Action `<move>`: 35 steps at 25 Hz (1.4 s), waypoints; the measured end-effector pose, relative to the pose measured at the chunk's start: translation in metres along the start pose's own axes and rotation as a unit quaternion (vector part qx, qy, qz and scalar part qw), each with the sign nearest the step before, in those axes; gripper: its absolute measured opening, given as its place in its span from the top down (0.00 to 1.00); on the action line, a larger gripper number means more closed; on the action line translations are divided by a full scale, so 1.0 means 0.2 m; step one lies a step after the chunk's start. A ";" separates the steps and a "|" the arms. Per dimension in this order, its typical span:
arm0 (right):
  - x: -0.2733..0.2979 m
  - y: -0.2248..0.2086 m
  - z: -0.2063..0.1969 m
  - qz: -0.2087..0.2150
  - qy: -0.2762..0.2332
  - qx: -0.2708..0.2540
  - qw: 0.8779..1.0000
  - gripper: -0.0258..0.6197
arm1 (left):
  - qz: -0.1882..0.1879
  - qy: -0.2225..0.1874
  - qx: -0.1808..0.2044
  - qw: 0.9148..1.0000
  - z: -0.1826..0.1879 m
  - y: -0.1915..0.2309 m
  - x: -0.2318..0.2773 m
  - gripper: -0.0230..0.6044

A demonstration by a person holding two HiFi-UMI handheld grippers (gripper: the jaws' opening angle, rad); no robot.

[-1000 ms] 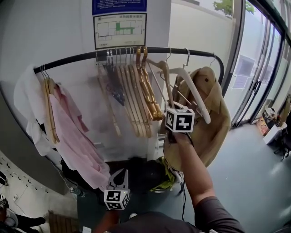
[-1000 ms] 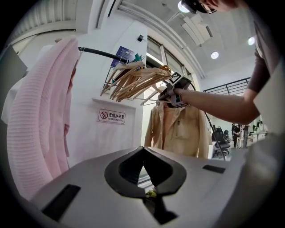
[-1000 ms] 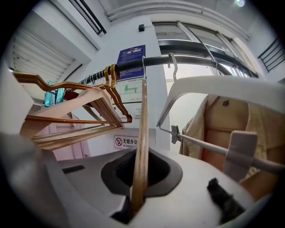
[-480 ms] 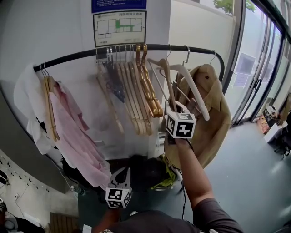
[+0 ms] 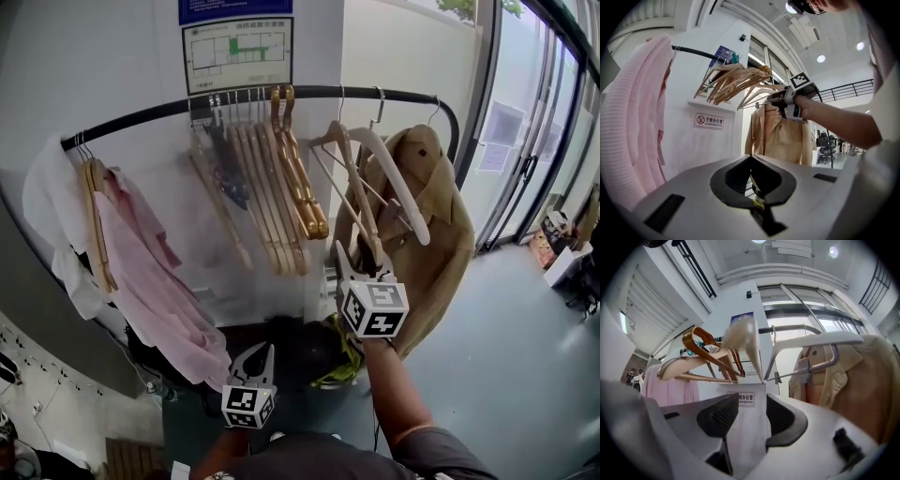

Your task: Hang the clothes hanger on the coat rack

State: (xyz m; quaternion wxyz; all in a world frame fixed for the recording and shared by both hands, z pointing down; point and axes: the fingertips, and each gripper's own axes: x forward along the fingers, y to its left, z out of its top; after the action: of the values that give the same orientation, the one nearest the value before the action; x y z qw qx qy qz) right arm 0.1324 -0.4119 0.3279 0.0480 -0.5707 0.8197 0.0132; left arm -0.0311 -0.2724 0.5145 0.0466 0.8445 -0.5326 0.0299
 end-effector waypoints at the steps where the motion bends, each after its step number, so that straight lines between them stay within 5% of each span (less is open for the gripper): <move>1: -0.03 0.01 -0.04 0.002 0.005 0.000 1.000 0.69 | -0.001 0.000 0.000 1.000 0.00 0.00 0.00 0.95; 7: -0.26 0.12 -0.35 0.002 0.031 -0.076 0.997 0.69 | 0.001 -0.006 0.007 1.000 0.03 0.00 -0.01 0.95; 10: -0.37 0.18 -0.50 0.028 0.042 -0.058 0.997 0.70 | 0.010 -0.013 0.016 1.000 0.06 0.04 -0.01 0.95; 14: -0.52 0.19 -0.65 0.019 0.054 -0.028 0.998 0.86 | 0.012 -0.017 0.011 1.000 0.07 0.05 -0.01 0.95; 17: -0.58 0.20 -0.68 0.003 0.052 -0.047 0.998 0.93 | 0.008 -0.019 0.007 1.000 0.08 0.03 -0.02 0.95; 35: -0.67 0.21 -0.75 0.001 0.065 -0.071 0.995 0.94 | -0.009 -0.022 0.010 1.000 0.08 -0.08 0.02 0.95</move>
State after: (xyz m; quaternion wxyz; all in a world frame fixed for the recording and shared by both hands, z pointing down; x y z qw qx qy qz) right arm 0.1298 -0.2837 0.4890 -0.0454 -0.5716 0.8185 0.0341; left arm -0.0153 -0.2721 0.4980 0.0269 0.8504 -0.5252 0.0161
